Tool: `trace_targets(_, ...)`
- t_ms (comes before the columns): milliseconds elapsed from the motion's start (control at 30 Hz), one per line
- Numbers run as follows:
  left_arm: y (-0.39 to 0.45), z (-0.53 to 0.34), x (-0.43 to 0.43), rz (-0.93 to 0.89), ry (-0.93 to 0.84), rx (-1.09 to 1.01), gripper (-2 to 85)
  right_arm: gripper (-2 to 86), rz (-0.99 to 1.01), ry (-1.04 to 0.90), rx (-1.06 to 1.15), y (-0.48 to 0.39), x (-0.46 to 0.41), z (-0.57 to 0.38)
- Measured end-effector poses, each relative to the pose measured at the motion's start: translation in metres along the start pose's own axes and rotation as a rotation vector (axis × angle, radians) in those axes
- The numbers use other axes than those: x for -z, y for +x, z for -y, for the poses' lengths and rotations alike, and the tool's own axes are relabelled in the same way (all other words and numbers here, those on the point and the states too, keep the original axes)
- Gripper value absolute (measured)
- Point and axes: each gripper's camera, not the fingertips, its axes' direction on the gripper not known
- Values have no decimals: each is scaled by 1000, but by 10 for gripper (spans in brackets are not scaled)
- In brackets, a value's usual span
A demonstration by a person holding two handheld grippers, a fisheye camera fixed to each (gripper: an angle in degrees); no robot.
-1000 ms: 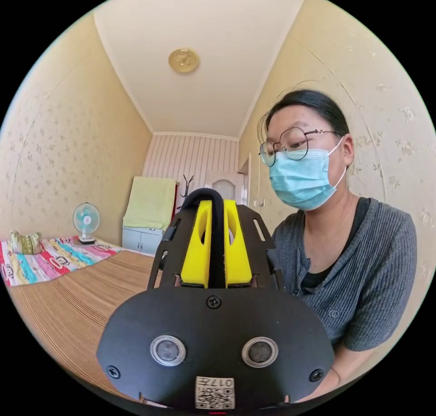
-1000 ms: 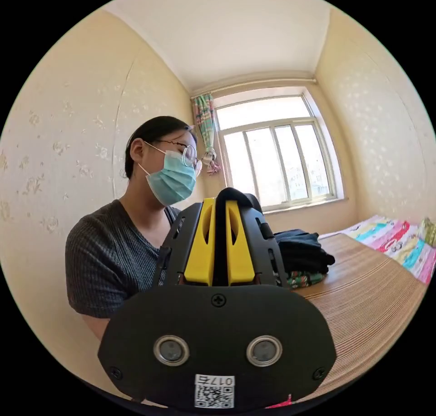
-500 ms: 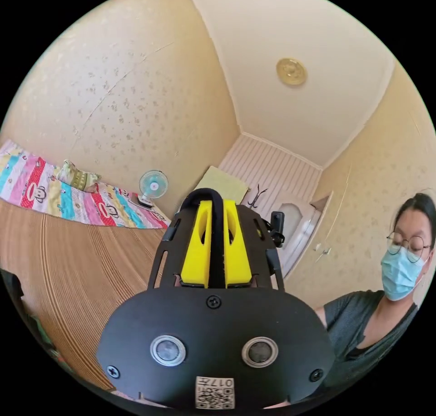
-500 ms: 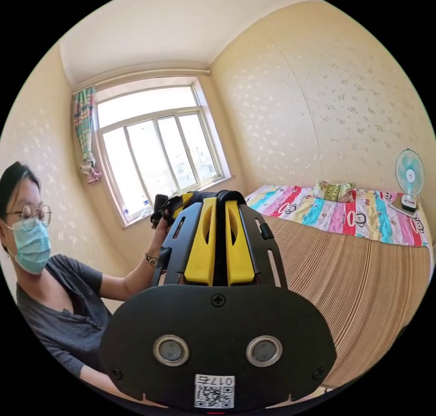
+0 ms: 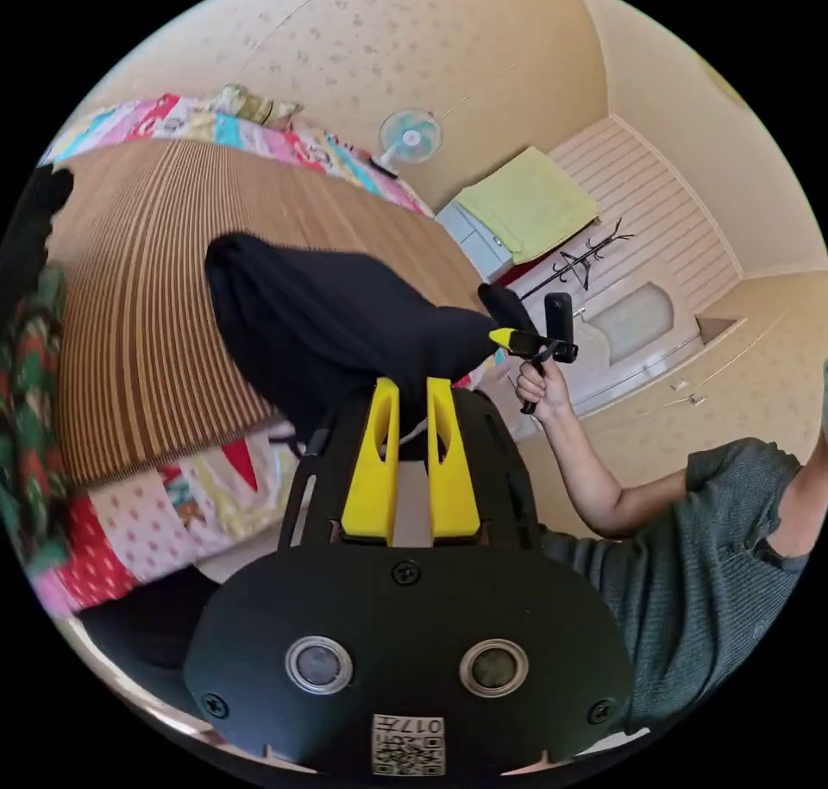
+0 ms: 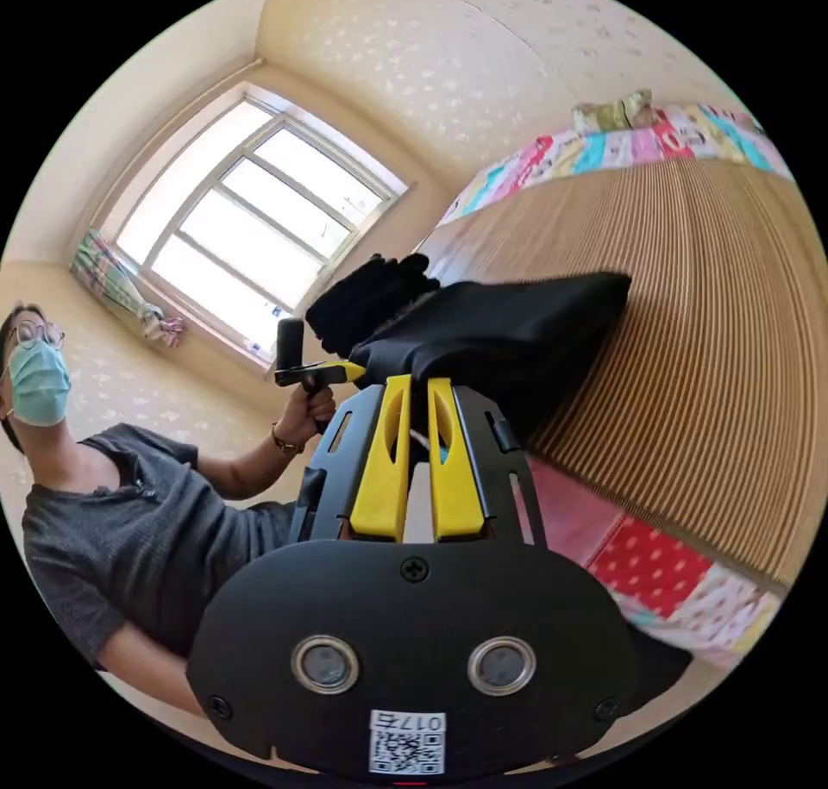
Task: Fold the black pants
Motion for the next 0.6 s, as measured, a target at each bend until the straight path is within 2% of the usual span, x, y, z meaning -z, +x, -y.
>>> trace_targets(100,-23,-60,-17,-39,0,132,73,45,55,-20,-194,50,-12,-60)
trace_targets(200,-27,-51,11,-13,82,128,85,83,85,129,-269,70,14,-80)
trace_targets(267,-26,-14,30,38,153,102,109,107,47,183,-269,74,27,-69)
trace_targets(400,-39,58,15,57,181,117,181,147,-33,257,-213,71,35,-2)
trace_targets(533,-66,108,-43,89,164,242,192,175,-187,190,-237,84,9,67)
trace_targets(600,-72,111,-78,7,126,283,193,167,-226,129,-228,92,-9,82)
